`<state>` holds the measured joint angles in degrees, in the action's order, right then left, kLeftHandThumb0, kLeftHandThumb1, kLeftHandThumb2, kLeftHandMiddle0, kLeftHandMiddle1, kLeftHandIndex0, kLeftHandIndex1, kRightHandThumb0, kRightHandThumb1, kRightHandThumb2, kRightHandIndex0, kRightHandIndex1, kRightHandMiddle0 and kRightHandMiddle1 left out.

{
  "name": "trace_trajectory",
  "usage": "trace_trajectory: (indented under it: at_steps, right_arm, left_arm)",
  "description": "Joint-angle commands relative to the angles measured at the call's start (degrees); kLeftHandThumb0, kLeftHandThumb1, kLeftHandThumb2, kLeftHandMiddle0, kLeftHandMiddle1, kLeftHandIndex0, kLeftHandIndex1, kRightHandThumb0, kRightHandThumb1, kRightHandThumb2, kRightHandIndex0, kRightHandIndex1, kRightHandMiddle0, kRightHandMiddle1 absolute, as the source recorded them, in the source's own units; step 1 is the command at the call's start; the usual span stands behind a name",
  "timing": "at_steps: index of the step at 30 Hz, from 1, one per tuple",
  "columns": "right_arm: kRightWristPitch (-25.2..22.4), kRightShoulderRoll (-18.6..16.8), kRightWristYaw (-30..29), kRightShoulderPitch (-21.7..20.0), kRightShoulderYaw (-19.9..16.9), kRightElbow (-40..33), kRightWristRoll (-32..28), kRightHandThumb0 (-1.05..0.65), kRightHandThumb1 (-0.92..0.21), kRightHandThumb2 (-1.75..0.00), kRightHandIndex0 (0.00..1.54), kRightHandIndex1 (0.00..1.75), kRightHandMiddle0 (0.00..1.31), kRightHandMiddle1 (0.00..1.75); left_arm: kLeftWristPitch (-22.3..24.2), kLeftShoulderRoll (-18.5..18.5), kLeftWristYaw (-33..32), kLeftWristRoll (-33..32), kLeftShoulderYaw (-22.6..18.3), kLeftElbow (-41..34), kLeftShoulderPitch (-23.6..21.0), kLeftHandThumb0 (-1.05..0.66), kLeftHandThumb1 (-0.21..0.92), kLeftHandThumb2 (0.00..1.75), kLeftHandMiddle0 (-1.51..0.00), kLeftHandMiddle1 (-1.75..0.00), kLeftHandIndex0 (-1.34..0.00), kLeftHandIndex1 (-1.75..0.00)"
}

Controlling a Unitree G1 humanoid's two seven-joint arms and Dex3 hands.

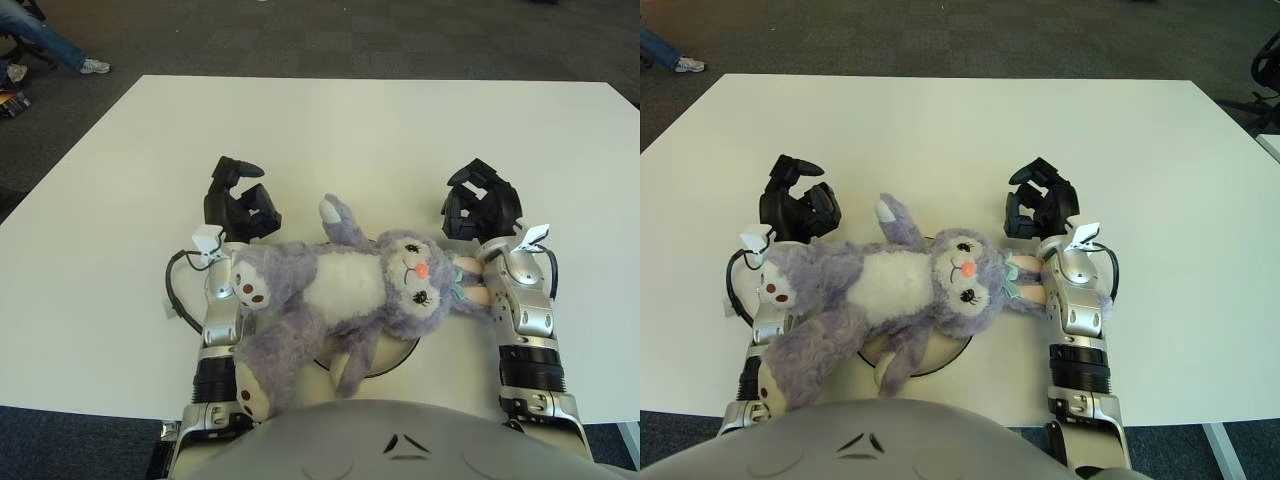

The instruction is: Put the doll into the plate.

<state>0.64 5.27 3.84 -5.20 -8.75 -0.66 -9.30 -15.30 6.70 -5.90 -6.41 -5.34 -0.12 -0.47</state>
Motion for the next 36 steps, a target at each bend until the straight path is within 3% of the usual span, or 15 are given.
trace_trajectory:
  at_steps: [1,17,36]
  right_arm:
    - [0.1,-0.1,-0.4,0.3,-0.1,-0.6,0.5,-0.02,-0.06,-1.51,0.81,1.75,0.76,1.41]
    - [-0.2,-0.4,-1.3,-0.1,-0.4,0.0,0.6,-0.02,-0.06,-1.50,0.80,1.75,0.76,1.41]
    - [0.1,-0.3,-2.4,-0.4,-0.5,0.8,1.6,-0.02,-0.06,-1.52,0.81,1.75,0.74,1.44]
  left_arm:
    - [0.8,0.7,-0.3,0.3,0.0,1.5,3.8,-0.46,0.35,1.27,-1.22,-1.75,-0.58,-1.75]
    - [1.5,0.9,-0.2,0.0,0.4,0.1,4.3,-0.45,0.39,1.22,-1.22,-1.75,-0.55,-1.75]
    - [0.7,0.5,0.9,-0.5,0.4,0.5,4.3,-0.46,0.36,1.26,-1.25,-1.75,-0.58,-1.75]
